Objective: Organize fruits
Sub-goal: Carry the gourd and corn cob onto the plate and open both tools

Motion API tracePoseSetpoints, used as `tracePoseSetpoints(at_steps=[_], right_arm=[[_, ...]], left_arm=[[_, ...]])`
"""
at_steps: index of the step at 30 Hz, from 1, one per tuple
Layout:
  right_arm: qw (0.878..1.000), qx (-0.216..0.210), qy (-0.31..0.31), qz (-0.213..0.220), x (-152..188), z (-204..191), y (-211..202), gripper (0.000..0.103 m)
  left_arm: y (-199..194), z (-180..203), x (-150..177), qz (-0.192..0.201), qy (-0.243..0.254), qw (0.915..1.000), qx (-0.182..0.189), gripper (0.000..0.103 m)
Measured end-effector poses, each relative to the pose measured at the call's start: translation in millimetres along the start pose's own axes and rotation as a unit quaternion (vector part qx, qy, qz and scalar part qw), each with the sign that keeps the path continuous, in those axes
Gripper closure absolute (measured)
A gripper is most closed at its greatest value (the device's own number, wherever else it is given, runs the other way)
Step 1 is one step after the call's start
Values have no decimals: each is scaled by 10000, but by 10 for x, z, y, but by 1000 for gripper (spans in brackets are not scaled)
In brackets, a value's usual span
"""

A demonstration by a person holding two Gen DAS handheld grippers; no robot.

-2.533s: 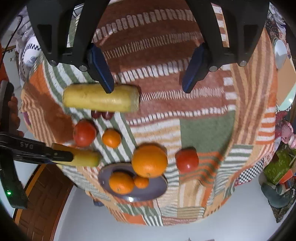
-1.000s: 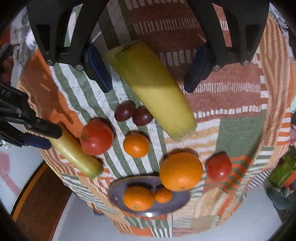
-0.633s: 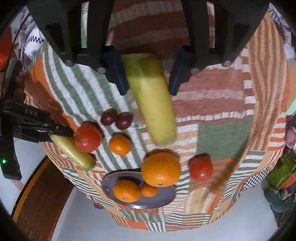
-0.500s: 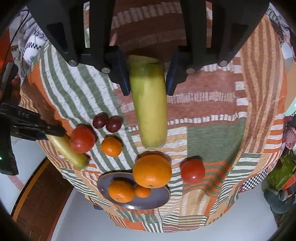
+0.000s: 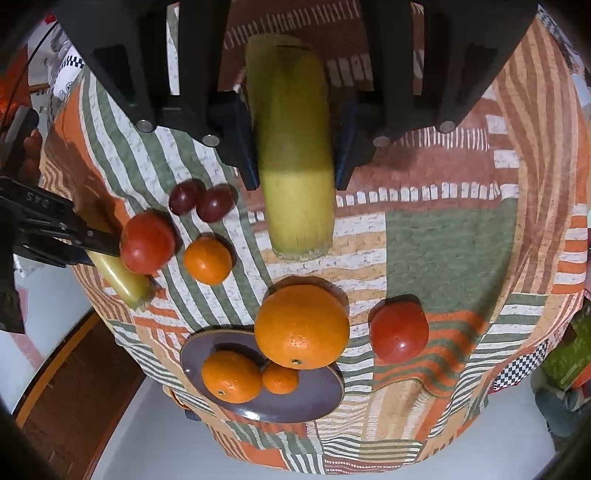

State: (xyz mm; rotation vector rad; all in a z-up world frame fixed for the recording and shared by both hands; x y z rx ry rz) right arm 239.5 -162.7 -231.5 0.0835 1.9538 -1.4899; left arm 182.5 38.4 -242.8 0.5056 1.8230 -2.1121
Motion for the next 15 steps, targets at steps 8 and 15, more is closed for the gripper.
tracePoseSetpoints(at_steps=[8, 15], right_arm=[[9999, -28, 67, 118, -89, -33, 40, 70], [9987, 33, -34, 515, -222, -57, -189, 70]], left_arm=[[-123, -43, -52, 187, -31, 9998, -53, 64], [-437, -18, -255, 640, 61, 9979, -70, 65]])
Point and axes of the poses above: each gripper's, at about its wrist camera, not at the fingertips, and y roughly the way its jaws point, z to its right, x to its underside, the point moved 2 cm from there along y, roughly the way its jaws point, and after that the axes turned 2 degrees about -x, right-handed, at the moved point
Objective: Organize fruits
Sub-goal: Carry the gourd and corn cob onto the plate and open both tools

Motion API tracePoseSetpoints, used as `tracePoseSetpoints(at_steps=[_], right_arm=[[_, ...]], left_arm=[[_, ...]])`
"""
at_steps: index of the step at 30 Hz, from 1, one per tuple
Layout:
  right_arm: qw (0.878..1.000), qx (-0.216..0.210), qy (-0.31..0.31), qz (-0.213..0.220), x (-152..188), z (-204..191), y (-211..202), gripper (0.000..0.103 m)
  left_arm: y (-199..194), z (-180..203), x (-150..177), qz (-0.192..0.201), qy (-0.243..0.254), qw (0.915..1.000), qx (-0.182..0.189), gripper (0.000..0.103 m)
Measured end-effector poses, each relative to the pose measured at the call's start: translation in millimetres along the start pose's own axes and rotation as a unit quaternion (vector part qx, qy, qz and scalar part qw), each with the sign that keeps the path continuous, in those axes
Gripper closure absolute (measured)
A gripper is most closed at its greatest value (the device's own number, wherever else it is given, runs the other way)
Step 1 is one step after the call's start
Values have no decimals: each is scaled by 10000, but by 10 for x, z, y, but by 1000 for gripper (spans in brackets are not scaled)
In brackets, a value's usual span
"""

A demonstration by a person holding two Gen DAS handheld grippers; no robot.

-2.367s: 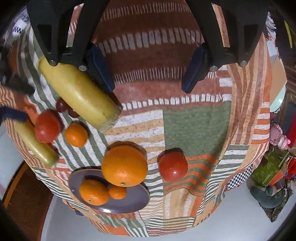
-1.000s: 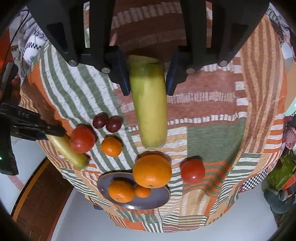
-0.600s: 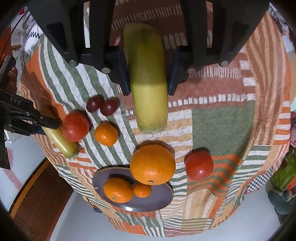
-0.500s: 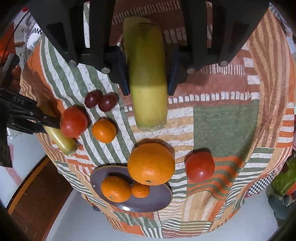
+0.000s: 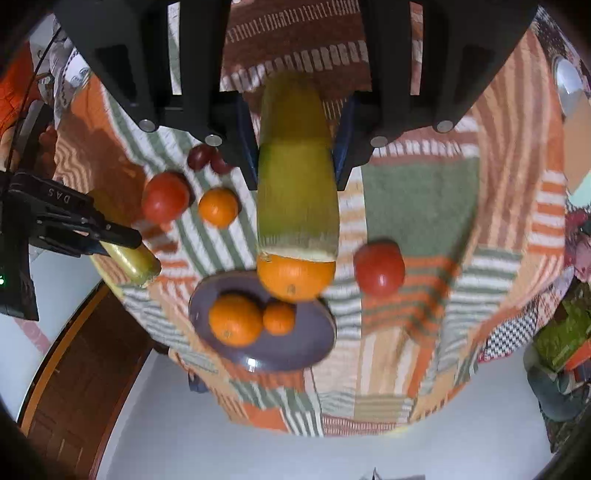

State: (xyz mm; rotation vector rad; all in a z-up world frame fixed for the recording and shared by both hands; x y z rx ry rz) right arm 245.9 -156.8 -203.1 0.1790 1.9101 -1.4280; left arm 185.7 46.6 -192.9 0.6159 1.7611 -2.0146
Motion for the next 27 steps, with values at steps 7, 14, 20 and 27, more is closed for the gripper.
tracePoseSetpoints(at_steps=[7, 14, 20, 27], right_arm=[[9991, 19, 61, 425, -283, 31, -182, 70], [9972, 40, 53, 743, -579, 42, -241, 70], [9957, 41, 64, 921, -796, 68, -219, 70], [9950, 72, 69, 997, -1012, 129, -80, 70]], left_arm=[[-228, 24, -381, 456, 70, 9989, -6, 65], [-274, 48, -770, 755, 140, 9970, -36, 65], [-141, 22, -1065, 865, 68, 9962, -68, 65], [148, -25, -1347, 789, 76, 9968, -113, 65]])
Point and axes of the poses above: each gripper's, at about its wrist camera, not at the fingertips, and y roughly the way its jaws point, z to its right, x to its underside, the point moved 2 cm from there along y, roughly the way its jaws point, and after that the axes turned 2 degrees about -x, right-handed, at the moved point
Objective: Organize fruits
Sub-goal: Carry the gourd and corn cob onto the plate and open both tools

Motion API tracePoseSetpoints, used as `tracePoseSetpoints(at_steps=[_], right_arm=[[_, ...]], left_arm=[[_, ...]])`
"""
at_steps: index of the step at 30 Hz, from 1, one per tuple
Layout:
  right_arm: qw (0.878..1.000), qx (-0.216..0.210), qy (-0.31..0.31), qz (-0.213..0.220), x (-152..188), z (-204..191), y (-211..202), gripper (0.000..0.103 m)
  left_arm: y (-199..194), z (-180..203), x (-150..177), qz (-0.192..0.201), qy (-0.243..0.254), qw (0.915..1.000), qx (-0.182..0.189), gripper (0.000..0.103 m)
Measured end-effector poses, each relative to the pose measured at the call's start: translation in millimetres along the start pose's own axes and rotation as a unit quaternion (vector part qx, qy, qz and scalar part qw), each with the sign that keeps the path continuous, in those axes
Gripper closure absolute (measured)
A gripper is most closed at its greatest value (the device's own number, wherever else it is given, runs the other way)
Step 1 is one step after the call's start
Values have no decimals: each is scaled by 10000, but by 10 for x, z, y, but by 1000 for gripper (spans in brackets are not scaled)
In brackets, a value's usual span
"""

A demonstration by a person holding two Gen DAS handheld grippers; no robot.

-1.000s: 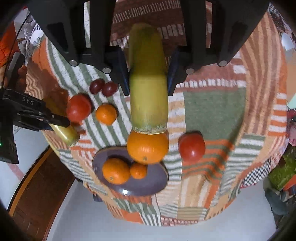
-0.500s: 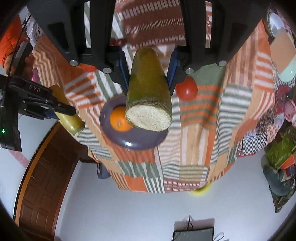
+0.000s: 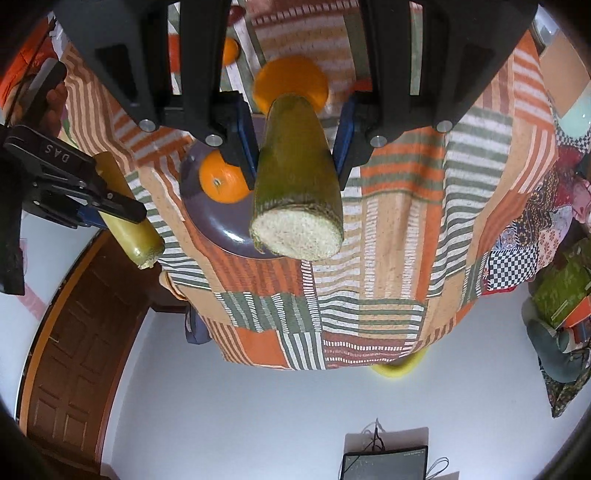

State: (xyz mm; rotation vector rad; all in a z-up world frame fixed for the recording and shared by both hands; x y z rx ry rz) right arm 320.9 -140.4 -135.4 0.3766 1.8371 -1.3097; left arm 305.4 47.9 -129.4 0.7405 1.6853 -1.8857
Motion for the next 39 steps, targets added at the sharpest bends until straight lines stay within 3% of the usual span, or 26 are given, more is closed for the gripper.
tracePoseSetpoints(at_steps=[16, 27, 33, 39], right_arm=[[9993, 34, -20, -380, -167, 90, 697, 70], [9976, 105, 4, -682, -118, 179, 991, 70], [9966, 86, 71, -821, -61, 227, 1066, 70], [9964, 0, 12, -848, -76, 185, 1070, 70]], left_arm=[[972, -128, -134, -636, 73, 9979, -104, 65], [1267, -41, -230, -802, 211, 9965, -83, 65], [1428, -67, -220, -1100, 88, 9939, -33, 65], [1303, 14, -212, -826, 382, 9956, -219, 59]])
Point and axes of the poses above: each gripper's, at about its wrist camera, not at the fingertips, and y roughly the way its jaws point, z to its right, x to its underside, the point moved 2 cm from there along y, roughly the way its jaws point, and after that the axes turned 2 degrees about -x, right-handed, at the moved point
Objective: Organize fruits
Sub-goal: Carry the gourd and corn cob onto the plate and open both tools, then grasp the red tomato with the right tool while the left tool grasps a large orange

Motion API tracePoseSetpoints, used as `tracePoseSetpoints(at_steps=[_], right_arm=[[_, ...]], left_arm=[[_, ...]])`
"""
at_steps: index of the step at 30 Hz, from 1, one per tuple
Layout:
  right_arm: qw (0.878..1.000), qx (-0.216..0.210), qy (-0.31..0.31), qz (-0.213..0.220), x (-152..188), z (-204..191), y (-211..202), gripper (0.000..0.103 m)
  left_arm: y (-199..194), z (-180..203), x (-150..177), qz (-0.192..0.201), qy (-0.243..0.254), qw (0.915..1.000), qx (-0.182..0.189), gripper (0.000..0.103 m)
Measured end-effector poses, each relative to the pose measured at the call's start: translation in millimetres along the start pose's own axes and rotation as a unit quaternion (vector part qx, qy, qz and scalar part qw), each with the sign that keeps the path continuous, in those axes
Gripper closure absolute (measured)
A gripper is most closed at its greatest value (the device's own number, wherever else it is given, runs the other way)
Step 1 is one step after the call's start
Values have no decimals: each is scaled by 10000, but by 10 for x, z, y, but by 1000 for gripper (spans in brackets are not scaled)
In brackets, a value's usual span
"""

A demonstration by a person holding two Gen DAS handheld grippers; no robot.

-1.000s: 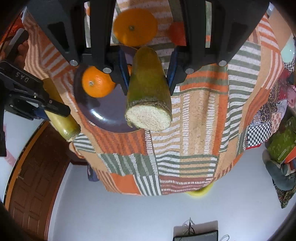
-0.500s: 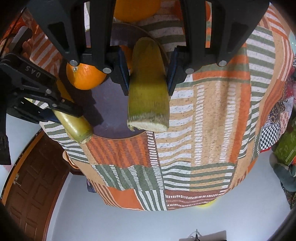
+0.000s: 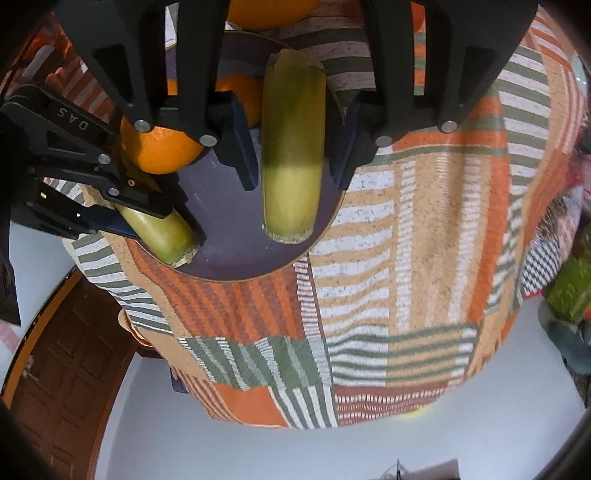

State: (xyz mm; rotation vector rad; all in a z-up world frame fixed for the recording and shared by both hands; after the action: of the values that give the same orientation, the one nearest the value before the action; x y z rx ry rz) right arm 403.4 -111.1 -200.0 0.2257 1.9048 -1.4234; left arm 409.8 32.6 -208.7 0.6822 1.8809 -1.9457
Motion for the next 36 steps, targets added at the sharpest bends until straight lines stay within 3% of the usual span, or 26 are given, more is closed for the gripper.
tracePoseSetpoints(at_steps=[4, 10, 23, 27, 36], right_arm=[[9997, 170, -155, 81, -18, -64, -96, 70], [9996, 81, -119, 260, 3, -115, -436, 69], [9968, 95, -281, 745, 393, -392, -1290, 52], [9973, -23, -242, 693, 589, -448, -1375, 46], [9992, -130, -273, 277, 1074, -626, -1277, 44]], left_arm=[[-178, -11, 23, 112, -52, 9999, 52, 59], [-588, -21, 123, 406, -15, 9991, -86, 53], [-1452, -57, 726, 684, -89, 9976, -58, 40], [-1625, -50, 994, 697, -112, 9975, -21, 40], [-1668, -45, 1497, 445, -232, 9987, 42, 40]])
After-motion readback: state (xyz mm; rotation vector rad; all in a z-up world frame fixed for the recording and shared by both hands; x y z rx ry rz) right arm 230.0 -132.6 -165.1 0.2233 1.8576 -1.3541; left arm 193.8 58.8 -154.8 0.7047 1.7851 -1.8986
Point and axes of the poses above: each gripper's, at about its wrist camera, not at the fingertips, and y roughly the way its jaws point, z to its right, x to its underside, the point moved 2 cm from there along y, roughly the way its jaws point, and after that the axes turned 2 degrees about -x, right-handed, at the moved point
